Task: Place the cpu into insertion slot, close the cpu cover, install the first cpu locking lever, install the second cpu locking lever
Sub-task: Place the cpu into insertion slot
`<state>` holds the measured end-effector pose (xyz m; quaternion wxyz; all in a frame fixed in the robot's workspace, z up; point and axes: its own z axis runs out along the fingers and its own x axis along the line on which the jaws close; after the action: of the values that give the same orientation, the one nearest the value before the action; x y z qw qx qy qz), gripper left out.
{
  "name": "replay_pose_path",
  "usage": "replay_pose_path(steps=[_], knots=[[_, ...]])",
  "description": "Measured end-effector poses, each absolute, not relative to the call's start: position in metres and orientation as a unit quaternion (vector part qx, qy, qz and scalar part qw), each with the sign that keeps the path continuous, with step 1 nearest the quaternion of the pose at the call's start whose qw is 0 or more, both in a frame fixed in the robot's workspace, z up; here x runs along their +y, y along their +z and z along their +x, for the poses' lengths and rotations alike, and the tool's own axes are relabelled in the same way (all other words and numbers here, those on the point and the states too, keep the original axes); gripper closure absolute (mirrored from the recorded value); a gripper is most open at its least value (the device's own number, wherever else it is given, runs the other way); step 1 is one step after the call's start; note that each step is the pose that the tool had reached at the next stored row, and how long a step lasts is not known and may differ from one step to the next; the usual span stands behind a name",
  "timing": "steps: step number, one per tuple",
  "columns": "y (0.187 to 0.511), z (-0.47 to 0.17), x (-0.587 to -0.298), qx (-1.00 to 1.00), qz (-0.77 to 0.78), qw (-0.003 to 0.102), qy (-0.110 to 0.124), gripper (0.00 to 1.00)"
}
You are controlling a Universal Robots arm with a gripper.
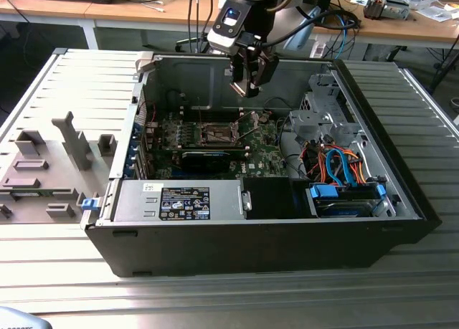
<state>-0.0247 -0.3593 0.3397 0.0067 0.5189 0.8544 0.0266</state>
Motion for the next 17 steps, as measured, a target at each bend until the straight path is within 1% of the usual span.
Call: replay_pose_path(steps=[17], knots=[[0.3394, -0.0247, -0.3593, 0.851, 0.525, 0.007, 0.027, 0.46]])
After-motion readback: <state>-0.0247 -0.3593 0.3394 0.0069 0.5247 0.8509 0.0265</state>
